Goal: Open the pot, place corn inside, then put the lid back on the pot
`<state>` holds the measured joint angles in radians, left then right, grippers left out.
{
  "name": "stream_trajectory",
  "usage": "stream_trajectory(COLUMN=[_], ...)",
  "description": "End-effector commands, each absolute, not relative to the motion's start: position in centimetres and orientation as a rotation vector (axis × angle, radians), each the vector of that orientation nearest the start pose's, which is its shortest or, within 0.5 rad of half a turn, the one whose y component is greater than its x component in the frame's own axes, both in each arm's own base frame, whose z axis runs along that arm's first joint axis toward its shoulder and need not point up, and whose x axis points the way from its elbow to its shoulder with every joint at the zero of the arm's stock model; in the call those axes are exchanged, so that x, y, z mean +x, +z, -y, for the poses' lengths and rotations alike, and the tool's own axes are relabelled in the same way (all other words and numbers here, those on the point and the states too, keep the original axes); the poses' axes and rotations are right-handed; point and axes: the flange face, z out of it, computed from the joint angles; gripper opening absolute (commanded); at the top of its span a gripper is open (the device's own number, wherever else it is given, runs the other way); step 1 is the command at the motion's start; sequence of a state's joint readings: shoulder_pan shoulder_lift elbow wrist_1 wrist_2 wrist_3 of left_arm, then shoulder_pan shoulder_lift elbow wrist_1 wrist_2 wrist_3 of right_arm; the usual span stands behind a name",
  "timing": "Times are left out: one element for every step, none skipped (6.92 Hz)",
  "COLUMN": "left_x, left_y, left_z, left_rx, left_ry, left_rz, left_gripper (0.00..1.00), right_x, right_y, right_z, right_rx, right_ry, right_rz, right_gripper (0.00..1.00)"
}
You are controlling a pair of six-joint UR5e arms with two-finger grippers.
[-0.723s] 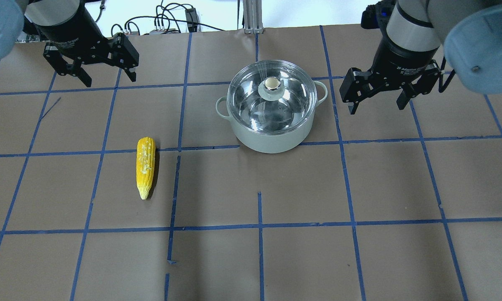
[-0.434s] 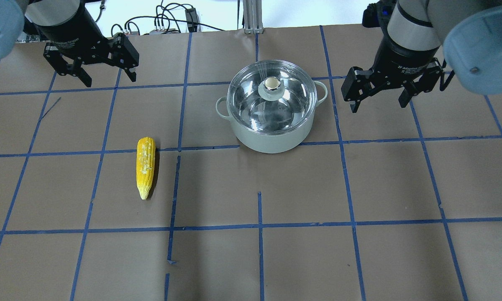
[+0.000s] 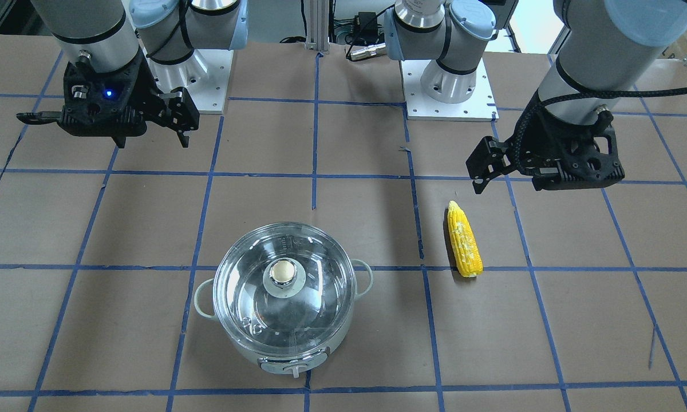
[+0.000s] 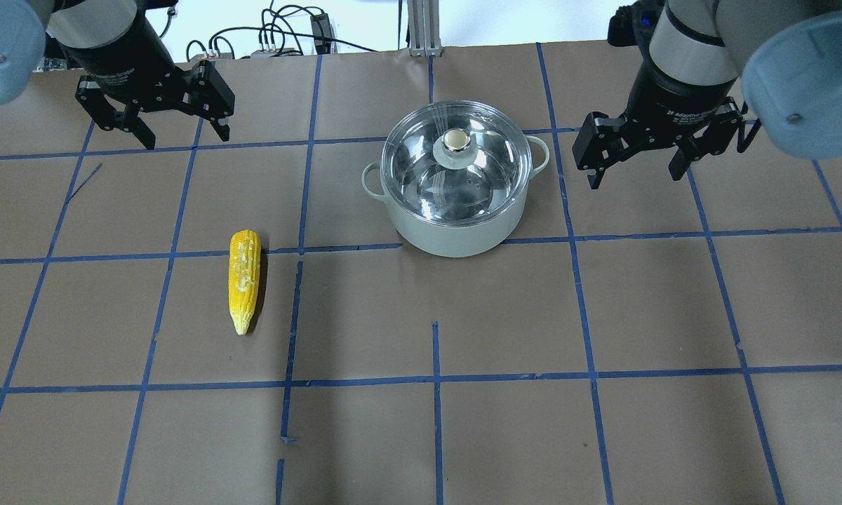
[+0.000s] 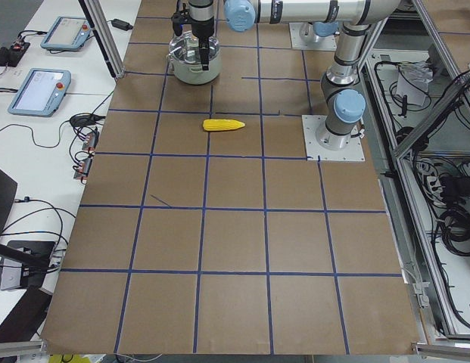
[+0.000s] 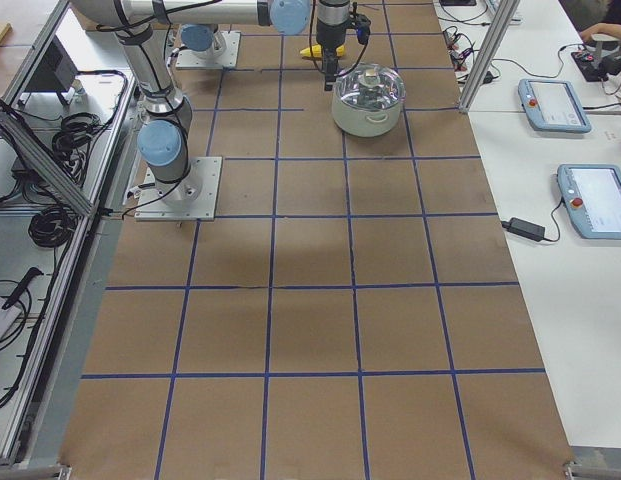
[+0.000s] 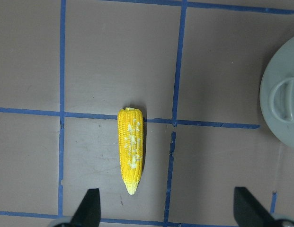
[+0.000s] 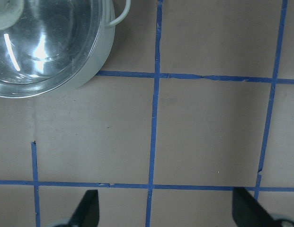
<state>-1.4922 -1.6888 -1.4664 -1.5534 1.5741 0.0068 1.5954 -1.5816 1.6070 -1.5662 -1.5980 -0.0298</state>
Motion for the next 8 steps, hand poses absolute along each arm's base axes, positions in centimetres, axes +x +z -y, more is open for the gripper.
stream_trajectory(left_x=[-9.0, -9.0, -9.0, -9.0, -9.0, -9.0, -9.0, -9.0], left_y=[47.9, 48.0, 48.4, 48.4, 48.1, 48.4, 48.7, 48.7], left_z=[55.2, 55.2, 55.3, 55.4, 55.3, 55.4, 55.4, 55.4], left_rx=[-0.075, -0.075, -0.075, -0.075, -0.077, -0.077, -0.091, -0.094], left_ry=[-0.014, -0.016, -0.028, -0.028, -0.021, -0.029, -0.038, -0.036], left_rz=[-3.136, -3.135, -3.135, -3.135, -3.137, -3.136, -3.136, -3.137], left_gripper=[1.0, 1.0, 1.0, 1.0, 1.0, 1.0, 1.0, 1.0], right_x=[14.3, 14.6, 14.6, 14.7, 14.8, 15.4, 16.4, 17.7], right_y=[47.5, 47.6, 47.5, 47.6, 47.4, 46.3, 46.3, 45.9], right_z=[48.0, 47.9, 48.1, 48.2, 48.8, 50.7, 52.7, 54.9], right_rx=[-0.083, -0.087, -0.087, -0.09, -0.094, -0.101, -0.125, -0.158], right_ry=[0.046, 0.041, 0.043, 0.024, 0.012, -0.007, -0.042, -0.04], right_rz=[-3.159, -3.151, -3.152, -3.151, -3.146, -3.132, -3.119, -3.114], right_gripper=[1.0, 1.0, 1.0, 1.0, 1.0, 1.0, 1.0, 1.0])
